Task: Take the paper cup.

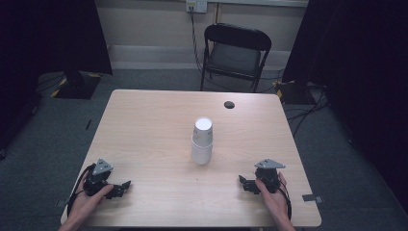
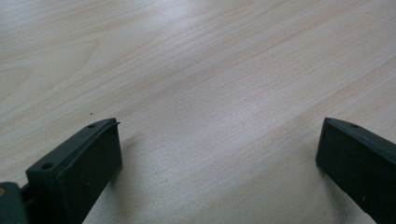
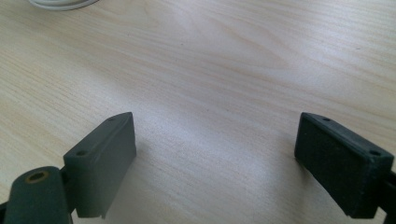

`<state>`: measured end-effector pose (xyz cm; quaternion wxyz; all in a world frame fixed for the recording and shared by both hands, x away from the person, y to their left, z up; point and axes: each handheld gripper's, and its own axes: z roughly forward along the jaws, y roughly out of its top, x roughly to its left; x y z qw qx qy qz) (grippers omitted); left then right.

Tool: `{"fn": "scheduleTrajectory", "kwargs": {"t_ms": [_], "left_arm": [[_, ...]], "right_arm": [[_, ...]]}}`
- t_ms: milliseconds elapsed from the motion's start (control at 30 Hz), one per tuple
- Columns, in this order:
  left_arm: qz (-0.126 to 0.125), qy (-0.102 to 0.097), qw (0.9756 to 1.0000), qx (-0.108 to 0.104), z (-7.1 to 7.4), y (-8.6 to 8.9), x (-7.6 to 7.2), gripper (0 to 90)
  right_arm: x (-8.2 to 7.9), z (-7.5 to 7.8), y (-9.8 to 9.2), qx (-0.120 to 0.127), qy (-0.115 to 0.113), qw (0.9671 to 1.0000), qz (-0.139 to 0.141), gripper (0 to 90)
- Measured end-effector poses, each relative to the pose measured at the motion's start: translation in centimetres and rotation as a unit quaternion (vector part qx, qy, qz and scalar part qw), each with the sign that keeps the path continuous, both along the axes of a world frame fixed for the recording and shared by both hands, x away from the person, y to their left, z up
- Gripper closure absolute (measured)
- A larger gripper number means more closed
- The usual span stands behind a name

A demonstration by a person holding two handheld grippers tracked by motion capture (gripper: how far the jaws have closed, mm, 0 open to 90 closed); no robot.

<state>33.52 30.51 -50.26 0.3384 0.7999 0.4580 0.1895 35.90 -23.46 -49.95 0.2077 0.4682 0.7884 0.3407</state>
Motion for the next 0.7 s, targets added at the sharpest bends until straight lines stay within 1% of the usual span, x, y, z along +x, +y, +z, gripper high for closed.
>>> {"fn": "scheduleTrajectory", "kwargs": {"t_ms": [100, 200, 233, 367, 400, 433, 467, 500, 533, 567, 600, 633, 667, 700], "left_arm": [[-0.002, 0.001, 1.0000, 0.001, 0.0, 0.0, 0.1, 0.0], [-0.002, 0.001, 1.0000, 0.001, 0.0, 0.0, 0.1, 0.0], [-0.002, 0.001, 1.0000, 0.000, 0.0, 0.0, 0.1, 0.0], [-0.002, 0.001, 1.0000, 0.001, 0.0, 0.0, 0.1, 0.0], [-0.002, 0.001, 1.0000, 0.000, 0.0, 0.0, 0.1, 0.0], [-0.002, 0.001, 1.0000, 0.000, 0.0, 0.0, 0.1, 0.0], [-0.002, 0.001, 1.0000, 0.001, 0.0, 0.0, 0.1, 0.0], [-0.002, 0.001, 1.0000, 0.001, 0.0, 0.0, 0.1, 0.0], [-0.002, 0.001, 1.0000, 0.001, 0.0, 0.0, 0.1, 0.0], [-0.002, 0.001, 1.0000, 0.001, 0.0, 0.0, 0.1, 0.0], [-0.002, 0.001, 1.0000, 0.001, 0.0, 0.0, 0.1, 0.0], [-0.002, 0.001, 1.0000, 0.001, 0.0, 0.0, 0.1, 0.0], [-0.002, 0.001, 1.0000, 0.001, 0.0, 0.0, 0.1, 0.0], [-0.002, 0.001, 1.0000, 0.001, 0.0, 0.0, 0.1, 0.0]], "right_arm": [[0.1, 0.0, 0.0, 0.002, 0.000, 1.0000, -0.002, 12.8], [0.3, 0.1, -0.1, 0.005, -0.004, 0.9999, -0.010, 19.6], [0.3, 0.1, -0.1, 0.006, -0.005, 0.9999, -0.010, 19.8], [0.0, 0.7, 0.0, 0.026, -0.008, 0.9996, 0.002, 18.9], [-0.1, 1.0, 0.2, 0.031, -0.004, 0.9994, 0.014, 17.6], [-0.1, 1.0, 0.2, 0.031, -0.004, 0.9994, 0.014, 17.6], [-0.5, 1.6, 0.6, 0.050, 0.001, 0.9981, 0.037, 17.3], [-0.6, 1.8, 0.8, 0.054, 0.000, 0.9976, 0.042, 17.5], [-0.7, 2.1, 1.0, 0.065, -0.003, 0.9964, 0.055, 18.0], [-0.8, 2.3, 1.2, 0.083, -0.002, 0.9942, 0.068, 18.9], [-0.8, 2.3, 1.2, 0.083, -0.002, 0.9942, 0.068, 18.9], [-0.9, 2.5, 1.3, 0.090, -0.002, 0.9933, 0.073, 20.6], [-1.0, 3.0, 1.8, 0.080, -0.013, 0.9937, 0.077, 21.3], [-1.0, 3.5, 2.3, 0.085, -0.022, 0.9923, 0.087, 21.6]]}}
